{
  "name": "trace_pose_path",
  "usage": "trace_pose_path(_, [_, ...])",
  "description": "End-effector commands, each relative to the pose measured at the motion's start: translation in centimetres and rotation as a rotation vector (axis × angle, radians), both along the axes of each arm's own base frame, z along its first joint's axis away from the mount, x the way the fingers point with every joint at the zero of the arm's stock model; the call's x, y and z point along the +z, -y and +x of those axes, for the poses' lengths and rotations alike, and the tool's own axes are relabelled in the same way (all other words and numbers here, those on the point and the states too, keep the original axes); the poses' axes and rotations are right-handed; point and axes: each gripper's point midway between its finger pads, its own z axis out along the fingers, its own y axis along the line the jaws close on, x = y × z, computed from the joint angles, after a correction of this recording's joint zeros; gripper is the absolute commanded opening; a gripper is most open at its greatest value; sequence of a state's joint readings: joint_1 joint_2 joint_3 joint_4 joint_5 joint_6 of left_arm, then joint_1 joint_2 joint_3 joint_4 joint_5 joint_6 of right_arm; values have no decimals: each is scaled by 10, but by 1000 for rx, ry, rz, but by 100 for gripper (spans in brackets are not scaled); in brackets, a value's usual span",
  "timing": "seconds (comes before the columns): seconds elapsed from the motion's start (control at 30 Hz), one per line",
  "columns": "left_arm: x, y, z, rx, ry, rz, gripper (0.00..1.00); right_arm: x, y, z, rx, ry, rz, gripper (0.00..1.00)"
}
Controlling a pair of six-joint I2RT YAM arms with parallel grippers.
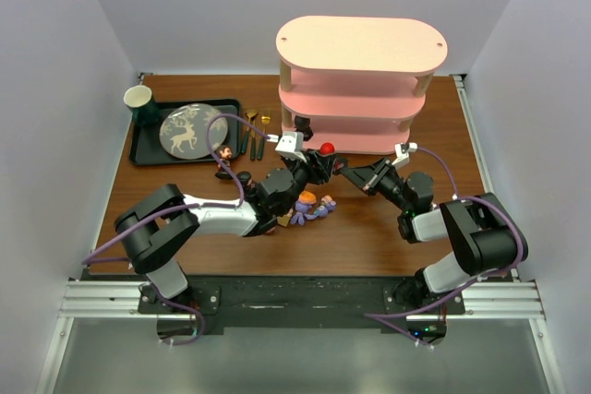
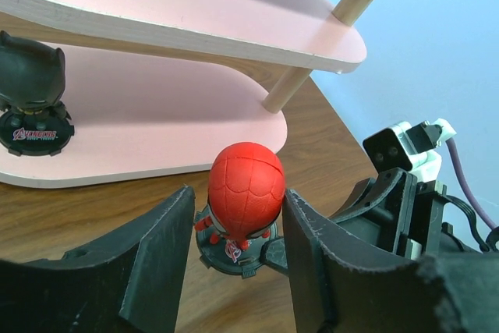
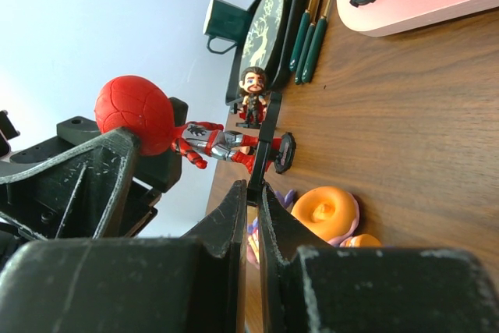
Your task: Place and organize the plastic toys onto the shelf
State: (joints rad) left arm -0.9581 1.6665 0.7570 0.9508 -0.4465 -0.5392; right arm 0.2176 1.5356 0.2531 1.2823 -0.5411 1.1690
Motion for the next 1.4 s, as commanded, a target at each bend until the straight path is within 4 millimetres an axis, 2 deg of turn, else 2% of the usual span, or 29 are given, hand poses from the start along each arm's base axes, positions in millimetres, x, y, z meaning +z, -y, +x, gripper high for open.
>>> trace_pose_path(0.0, [25,1,0,11,51,-74,53,7,0,3,-10,53,-14,0])
trace_pose_path(0.13, [23,3,0,8,47,-68,52,6,0,2,-10,52,-13,0])
trace_pose_path(0.33, [21,3,1,7,44,-59,36,7,0,2,-10,56,-13,0])
trace_pose_path(0.4, [22,4,0,3,47,-56,33,7,0,2,-10,57,-14,0])
trace_pose_path(0.43, [21,5,1,2,47,-51,29,8,0,2,-10,60,-14,2])
trace_pose_path(0.5, [20,5,1,1,52,-41,24,7,1,2,-13,60,-18,8])
trace_pose_path(0.6, [17,4,2,6,58,-26,14,5,1,1,-15,59,-24,24])
trace_pose_path(0.63, [18,4,2,10,62,-23,10,5,2,1,-18,64,-29,34])
trace_pose_path(0.67, [16,3,4,16,65,-15,8,4,2,0,-18,65,-33,39])
trace_pose_path(0.7, [16,2,4,22,72,-3,7,2,3,0,-23,57,-39,50])
trace_pose_path(0.8, [14,-2,9,50,94,30,4,-4,6,-2,-32,46,-74,66])
trace_pose_path(0.87, [13,-3,13,75,115,60,4,-3,9,-3,-40,63,-106,70])
trace_pose_path(0.93, [14,-1,19,89,127,82,4,-12,16,-3,-64,37,-147,75])
trace_pose_path(0.97, [7,0,22,97,131,114,4,-7,19,-3,-74,56,-160,77])
trace_pose_path(1.03, [3,5,29,109,137,136,4,-15,27,-3,-97,35,-226,80])
trace_pose_path(1.13, [-2,9,41,128,152,167,4,-15,37,-4,-126,34,-304,82])
trace_pose_path(1.37, [-6,12,71,155,178,195,4,-20,42,-8,-123,10,-310,85])
